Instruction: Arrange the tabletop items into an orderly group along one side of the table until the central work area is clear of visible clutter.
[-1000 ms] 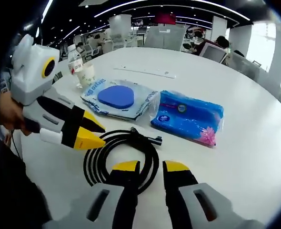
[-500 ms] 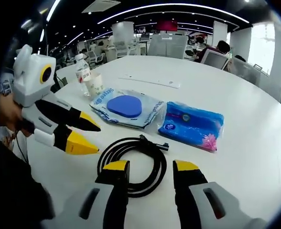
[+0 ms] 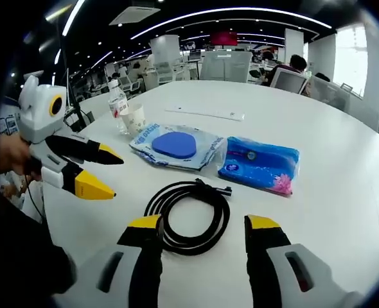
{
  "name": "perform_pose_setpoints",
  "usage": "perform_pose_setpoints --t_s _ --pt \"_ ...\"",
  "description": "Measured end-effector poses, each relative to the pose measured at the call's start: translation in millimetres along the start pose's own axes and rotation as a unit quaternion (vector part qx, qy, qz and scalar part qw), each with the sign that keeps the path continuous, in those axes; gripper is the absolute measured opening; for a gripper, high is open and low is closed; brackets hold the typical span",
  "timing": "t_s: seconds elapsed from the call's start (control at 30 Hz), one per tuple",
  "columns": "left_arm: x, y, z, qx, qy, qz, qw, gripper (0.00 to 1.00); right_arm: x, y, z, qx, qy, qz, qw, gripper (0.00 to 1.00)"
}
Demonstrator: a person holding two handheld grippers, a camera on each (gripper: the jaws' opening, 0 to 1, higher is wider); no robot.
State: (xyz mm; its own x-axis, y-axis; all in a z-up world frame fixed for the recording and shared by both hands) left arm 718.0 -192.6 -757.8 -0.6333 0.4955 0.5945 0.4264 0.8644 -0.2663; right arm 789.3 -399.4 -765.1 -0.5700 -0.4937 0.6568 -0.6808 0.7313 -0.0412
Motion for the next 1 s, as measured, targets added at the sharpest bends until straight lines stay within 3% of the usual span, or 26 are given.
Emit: perform_pose_setpoints --t_s 0.23,0.63,0.77,1.0 --pt "22.7 4.7 7.7 -0.016 -0.004 -0.019 0.9997 0.55 8.2 5.0 0.7 -0.005 -0.026 -0.021 0.9994 0.61" --pt "66.0 18.9 15.7 -0.016 -0.036 -0.042 0.9983 0.68 16.7 -1.4 -1.9 -0.025 -0.042 -0.02 0.9986 0.76" --pt "86.3 25.5 14.6 -0.009 -0.055 -0.056 0.9969 0.71 22.7 -3.4 -5.1 -0.019 -0.049 -0.018 0.9985 0.79" --pt "113.6 38.2 23.2 -0.007 -0.064 -0.073 0.9952 0.74 30.2 -5.5 -12.0 -0.03 -0.065 -0.015 0.9973 0.82"
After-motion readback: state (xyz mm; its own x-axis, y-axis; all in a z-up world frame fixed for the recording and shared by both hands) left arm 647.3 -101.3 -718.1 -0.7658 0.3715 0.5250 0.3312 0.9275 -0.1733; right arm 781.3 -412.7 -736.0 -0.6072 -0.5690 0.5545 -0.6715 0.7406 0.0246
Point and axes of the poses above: the point that each gripper's makers call its tool centre point, and the gripper's own axes: x roughly backward along the fingers, y roughly to its left, z roughly out of its underside, the point moved 9 cm from there along x, roughly backward along the fingers, and after that the axes turned 9 degrees about z, right-handed, at the moved point
